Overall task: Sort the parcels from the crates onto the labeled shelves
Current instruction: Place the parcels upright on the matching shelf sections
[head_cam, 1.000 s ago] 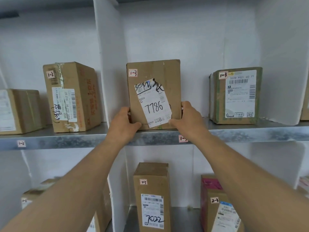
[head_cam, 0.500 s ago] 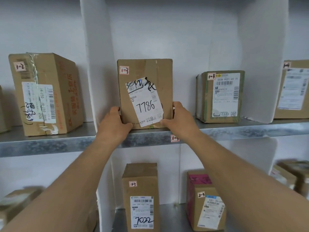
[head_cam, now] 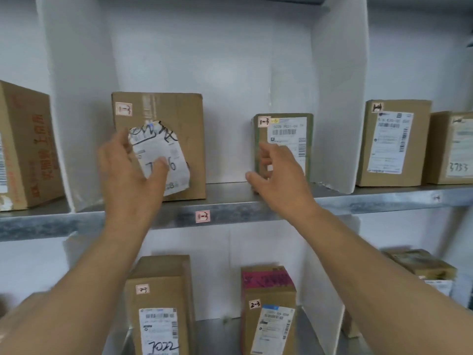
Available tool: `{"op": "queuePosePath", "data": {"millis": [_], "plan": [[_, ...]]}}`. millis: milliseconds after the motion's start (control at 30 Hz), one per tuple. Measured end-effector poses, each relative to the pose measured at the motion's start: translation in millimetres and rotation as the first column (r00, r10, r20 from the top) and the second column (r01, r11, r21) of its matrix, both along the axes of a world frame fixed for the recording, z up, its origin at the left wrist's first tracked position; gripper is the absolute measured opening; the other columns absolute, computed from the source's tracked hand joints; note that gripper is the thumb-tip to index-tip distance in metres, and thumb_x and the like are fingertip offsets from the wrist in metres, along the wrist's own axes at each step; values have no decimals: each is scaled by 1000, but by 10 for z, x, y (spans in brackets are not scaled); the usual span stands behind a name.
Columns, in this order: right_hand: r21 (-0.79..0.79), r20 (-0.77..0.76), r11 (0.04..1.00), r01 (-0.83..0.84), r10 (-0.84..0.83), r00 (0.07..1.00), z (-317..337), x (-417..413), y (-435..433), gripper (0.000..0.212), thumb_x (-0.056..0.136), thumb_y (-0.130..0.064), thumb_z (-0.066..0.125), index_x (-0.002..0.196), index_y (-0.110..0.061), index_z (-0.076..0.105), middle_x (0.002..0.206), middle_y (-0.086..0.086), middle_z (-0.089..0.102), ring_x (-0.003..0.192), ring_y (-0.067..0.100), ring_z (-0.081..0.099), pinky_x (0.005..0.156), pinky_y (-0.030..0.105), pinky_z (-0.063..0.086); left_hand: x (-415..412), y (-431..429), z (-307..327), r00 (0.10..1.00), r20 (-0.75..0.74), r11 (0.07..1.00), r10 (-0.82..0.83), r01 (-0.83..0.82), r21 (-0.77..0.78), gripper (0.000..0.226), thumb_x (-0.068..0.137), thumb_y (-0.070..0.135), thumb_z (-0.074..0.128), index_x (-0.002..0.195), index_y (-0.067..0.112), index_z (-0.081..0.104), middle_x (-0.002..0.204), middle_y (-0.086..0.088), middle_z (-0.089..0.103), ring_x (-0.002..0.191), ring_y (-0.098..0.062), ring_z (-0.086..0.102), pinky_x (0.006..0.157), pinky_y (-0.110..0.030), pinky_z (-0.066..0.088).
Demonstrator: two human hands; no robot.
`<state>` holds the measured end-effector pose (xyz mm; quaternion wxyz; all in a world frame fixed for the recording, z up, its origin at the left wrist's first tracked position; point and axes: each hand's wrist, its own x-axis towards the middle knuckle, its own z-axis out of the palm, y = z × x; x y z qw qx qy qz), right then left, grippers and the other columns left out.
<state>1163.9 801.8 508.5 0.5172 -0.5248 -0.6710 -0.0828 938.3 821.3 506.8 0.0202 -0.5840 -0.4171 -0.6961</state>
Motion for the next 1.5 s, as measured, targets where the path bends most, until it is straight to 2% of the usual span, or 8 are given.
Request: {"op": "queuePosePath", "data": {"millis": [133,300,467,600,667,767,933,1500], "plan": [[27,-79,1000,10,-8,997,60,590,28,59,86,-18,67,140,-14,43,130,4,45,117,17,50,99,39,49,720,-80,9,994,-84,998,-65,64,-16,56,87,17,65,137,9,41,125,-3,45,118,-21,49,99,-30,40],[-38,-47,999,16,-17,999,37,1031,233,54,81,-18,67,133,-21,50,127,2,49,114,14,51,98,28,46,1425,96,-4,952,-223,949,-210,144,-281,65,90,19,63,146,15,31,142,-6,44,124,-14,47,103,-29,39],[-30,-49,999,46,-47,998,-54,1178,341,51,83,-21,67,130,-19,48,126,2,46,114,15,47,99,29,43,1760,234,-8,939,-289,884,-189,34,-466,73,89,27,64,149,18,24,145,-3,42,128,-19,46,104,-37,40],[-156,-42,987,31,-38,998,-97,1238,416,43,86,-20,65,123,-13,44,128,6,47,118,23,46,97,34,44,1804,240,-5,923,-341,854,-179,-26,-519,61,90,25,62,144,18,35,131,-1,57,113,-18,56,91,-28,42],[-239,-10,971,-6,4,1000,-89,1246,444,38,89,-19,61,124,-15,46,126,6,55,113,25,54,88,38,50,1784,221,8,914,-365,842,-174,-54,-536,49,90,21,61,136,18,43,120,2,61,103,-18,58,85,-27,44],[-249,22,968,-25,31,999,-82,1262,453,36,89,-17,59,124,-15,49,119,6,58,104,25,57,77,32,45,1751,182,21,928,-326,830,-178,-37,-557,42,89,17,61,129,18,48,109,2,62,96,-20,60,85,-32,49],[-225,-7,974,-32,31,999,-114,1234,440,40,82,-18,63,120,-19,53,116,3,61,101,22,61,85,40,52,1695,175,20,937,-295,834,-187,-8,-552,42,87,14,63,127,17,49,99,5,60,97,-20,60,85,-30,47],[-252,4,968,2,-1,1000,-94,1209,370,47,81,-14,67,125,-18,51,114,4,63,101,20,61,87,38,52,1679,200,-19,914,-359,853,-189,-29,-522,47,88,17,64,131,16,43,120,-3,61,90,-16,53,78,-28,41]]}}
